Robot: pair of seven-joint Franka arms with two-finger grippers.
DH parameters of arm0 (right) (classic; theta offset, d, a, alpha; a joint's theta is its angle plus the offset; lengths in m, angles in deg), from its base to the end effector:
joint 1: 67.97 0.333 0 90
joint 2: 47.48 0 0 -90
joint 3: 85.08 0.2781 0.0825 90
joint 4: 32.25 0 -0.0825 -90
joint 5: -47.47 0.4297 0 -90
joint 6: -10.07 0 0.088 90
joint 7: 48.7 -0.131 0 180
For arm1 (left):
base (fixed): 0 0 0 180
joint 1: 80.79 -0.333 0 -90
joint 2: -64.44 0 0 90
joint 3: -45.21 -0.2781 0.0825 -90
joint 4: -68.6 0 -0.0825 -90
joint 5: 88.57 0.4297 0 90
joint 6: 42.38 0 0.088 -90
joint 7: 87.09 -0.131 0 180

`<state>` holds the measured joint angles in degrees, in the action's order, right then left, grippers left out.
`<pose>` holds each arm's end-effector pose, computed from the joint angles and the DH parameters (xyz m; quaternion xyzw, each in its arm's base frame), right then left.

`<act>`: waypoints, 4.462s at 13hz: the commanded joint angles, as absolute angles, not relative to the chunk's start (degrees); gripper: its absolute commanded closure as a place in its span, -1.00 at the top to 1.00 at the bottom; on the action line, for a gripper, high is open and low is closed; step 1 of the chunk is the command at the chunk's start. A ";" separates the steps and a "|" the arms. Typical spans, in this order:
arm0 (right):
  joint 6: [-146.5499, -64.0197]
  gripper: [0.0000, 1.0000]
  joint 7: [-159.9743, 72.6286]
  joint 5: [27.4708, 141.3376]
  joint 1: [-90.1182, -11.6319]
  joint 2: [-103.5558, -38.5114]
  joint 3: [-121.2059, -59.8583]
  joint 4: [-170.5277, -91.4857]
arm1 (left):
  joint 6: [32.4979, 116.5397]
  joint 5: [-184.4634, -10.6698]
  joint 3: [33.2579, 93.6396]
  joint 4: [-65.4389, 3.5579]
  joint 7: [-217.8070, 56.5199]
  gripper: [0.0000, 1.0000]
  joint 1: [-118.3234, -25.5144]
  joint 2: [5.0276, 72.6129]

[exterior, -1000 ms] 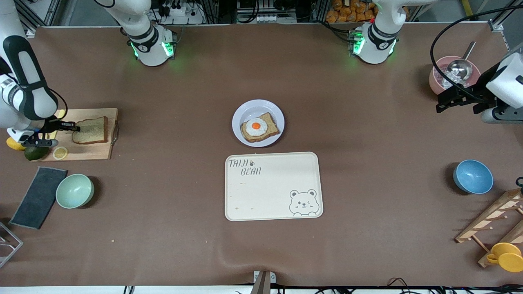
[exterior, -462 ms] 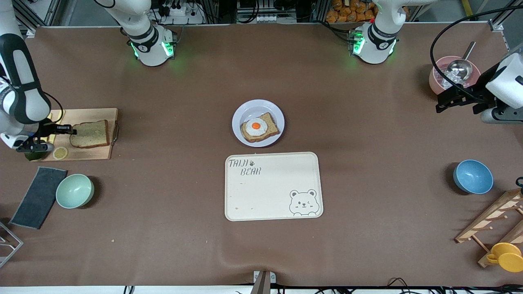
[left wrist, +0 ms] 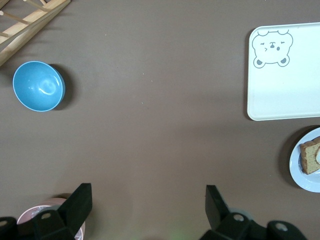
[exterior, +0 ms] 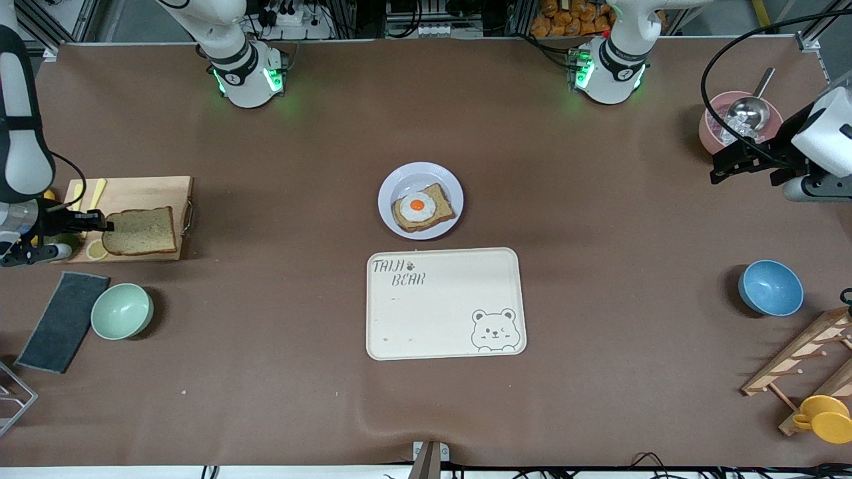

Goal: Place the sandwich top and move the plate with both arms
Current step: 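Lift the bread slice with the right gripper toward the white plate, then lay the bread slice on the egg toast and open the right gripper, then withdraw the right gripper while the left gripper reaches toward the plate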

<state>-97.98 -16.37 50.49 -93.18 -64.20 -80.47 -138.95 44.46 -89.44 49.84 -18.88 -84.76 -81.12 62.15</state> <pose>0.5759 -0.2114 0.2590 -0.9864 -0.0897 0.1035 0.0911 0.6023 -0.0466 0.5566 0.9995 -0.0174 -0.0260 0.0077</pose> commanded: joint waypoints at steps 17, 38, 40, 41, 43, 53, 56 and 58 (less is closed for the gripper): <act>-107.26 -1.00 -20.57 75.14 -65.89 -72.53 -63.73 -134.46 | 44.89 -90.42 49.96 -19.29 -84.72 1.00 -81.85 62.33; -128.18 1.00 -28.84 78.50 -51.36 -73.85 -63.73 -147.12 | 45.07 -90.51 49.96 -19.56 -84.81 1.00 -81.85 61.45; -125.56 1.00 -28.75 78.50 -52.59 -72.80 -63.81 -146.95 | 45.07 -90.51 49.96 -19.56 -84.81 1.00 -81.85 61.45; -123.54 1.00 -28.67 78.50 -53.98 -71.75 -63.81 -146.77 | 45.07 -90.51 49.96 -19.65 -84.81 1.00 -81.76 61.45; -119.84 1.00 -28.32 77.53 -57.85 -69.64 -63.90 -146.33 | 45.07 -92.25 49.96 -19.73 -84.81 1.00 -81.85 60.93; -102.54 1.00 -28.49 58.22 -81.24 -55.50 -64.43 -144.84 | 59.64 -118.51 51.35 -43.70 -85.42 1.00 -84.75 61.10; -96.48 1.00 -28.58 51.44 -80.28 -51.26 -71.60 -142.05 | 64.48 -125.65 54.87 -50.91 -88.05 1.00 -84.66 60.75; -88.58 1.00 -28.58 50.90 -78.26 -51.26 -79.07 -134.42 | 69.47 -130.03 57.68 -56.62 -89.89 1.00 -84.66 60.66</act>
<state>-94.32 -28.02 52.55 -80.32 -51.20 -72.95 -140.40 64.95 -126.09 55.55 -50.35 -87.63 -84.27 58.31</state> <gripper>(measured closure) 0.000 0.000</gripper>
